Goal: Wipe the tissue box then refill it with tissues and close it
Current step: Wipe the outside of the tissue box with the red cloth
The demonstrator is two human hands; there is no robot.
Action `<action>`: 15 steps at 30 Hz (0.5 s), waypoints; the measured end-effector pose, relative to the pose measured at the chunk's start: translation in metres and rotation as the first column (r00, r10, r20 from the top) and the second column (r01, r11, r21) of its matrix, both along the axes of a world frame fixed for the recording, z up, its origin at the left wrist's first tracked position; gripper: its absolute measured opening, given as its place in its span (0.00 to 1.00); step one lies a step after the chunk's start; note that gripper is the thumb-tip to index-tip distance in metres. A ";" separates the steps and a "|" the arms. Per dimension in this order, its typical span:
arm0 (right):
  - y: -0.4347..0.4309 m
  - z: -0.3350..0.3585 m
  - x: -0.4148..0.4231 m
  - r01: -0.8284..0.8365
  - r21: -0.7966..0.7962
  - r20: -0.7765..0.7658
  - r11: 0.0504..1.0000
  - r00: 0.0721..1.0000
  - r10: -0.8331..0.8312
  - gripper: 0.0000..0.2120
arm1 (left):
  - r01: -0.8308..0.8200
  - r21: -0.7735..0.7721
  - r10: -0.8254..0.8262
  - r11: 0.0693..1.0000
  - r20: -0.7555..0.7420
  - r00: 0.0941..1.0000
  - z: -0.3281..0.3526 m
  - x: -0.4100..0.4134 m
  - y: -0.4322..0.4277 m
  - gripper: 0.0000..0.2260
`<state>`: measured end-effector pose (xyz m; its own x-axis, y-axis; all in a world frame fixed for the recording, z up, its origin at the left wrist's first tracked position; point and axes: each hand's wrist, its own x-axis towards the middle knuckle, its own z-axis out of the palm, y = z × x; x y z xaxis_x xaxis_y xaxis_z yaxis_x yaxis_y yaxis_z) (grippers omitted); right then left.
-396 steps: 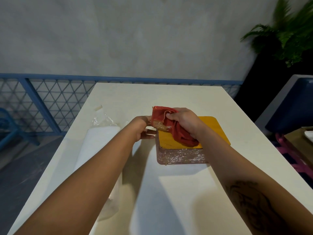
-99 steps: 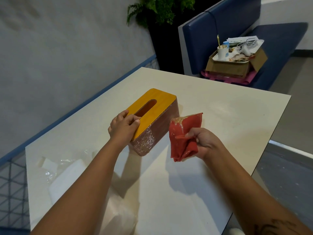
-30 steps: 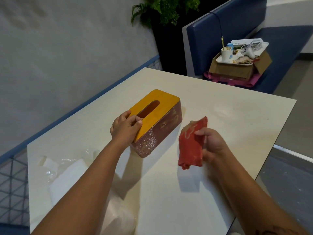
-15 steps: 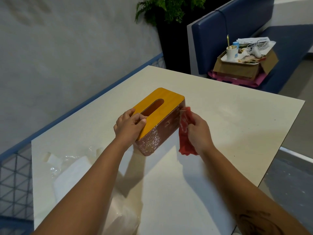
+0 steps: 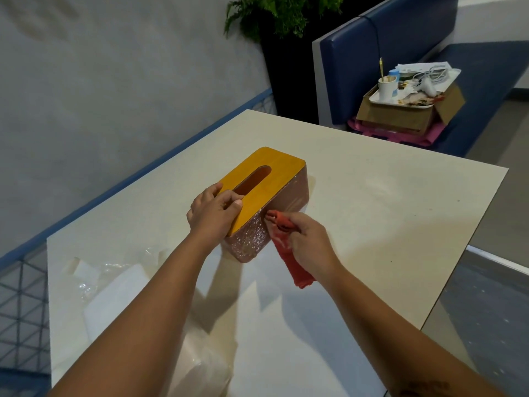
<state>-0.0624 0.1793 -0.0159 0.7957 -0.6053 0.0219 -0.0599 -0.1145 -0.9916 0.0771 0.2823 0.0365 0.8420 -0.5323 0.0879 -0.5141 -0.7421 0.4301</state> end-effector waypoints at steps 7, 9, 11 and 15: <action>-0.022 0.006 -0.013 -0.036 0.559 0.069 0.828 0.998 -0.004 0.19 | -0.003 0.012 0.003 1.000 0.002 1.000 0.001 -0.001 -0.001 0.07; -0.034 0.009 -0.018 0.097 0.538 0.025 0.837 0.991 -0.132 0.16 | -0.003 0.018 0.003 1.000 0.010 1.000 0.000 0.000 -0.001 0.08; -0.045 0.015 -0.022 0.194 0.465 -0.027 0.864 0.978 -0.206 0.15 | -0.008 0.018 0.008 1.000 0.014 1.000 0.000 0.000 0.000 0.09; -0.056 0.021 -0.009 0.239 0.320 -0.121 0.917 0.970 -0.211 0.12 | -0.006 0.016 0.006 1.000 0.010 1.000 -0.001 0.000 -0.001 0.09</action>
<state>-0.0715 0.1233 0.0050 0.6278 -0.7303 -0.2691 -0.1280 0.2442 -0.9612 0.0774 0.2818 0.0358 0.8442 -0.5288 0.0882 -0.5141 -0.7518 0.4129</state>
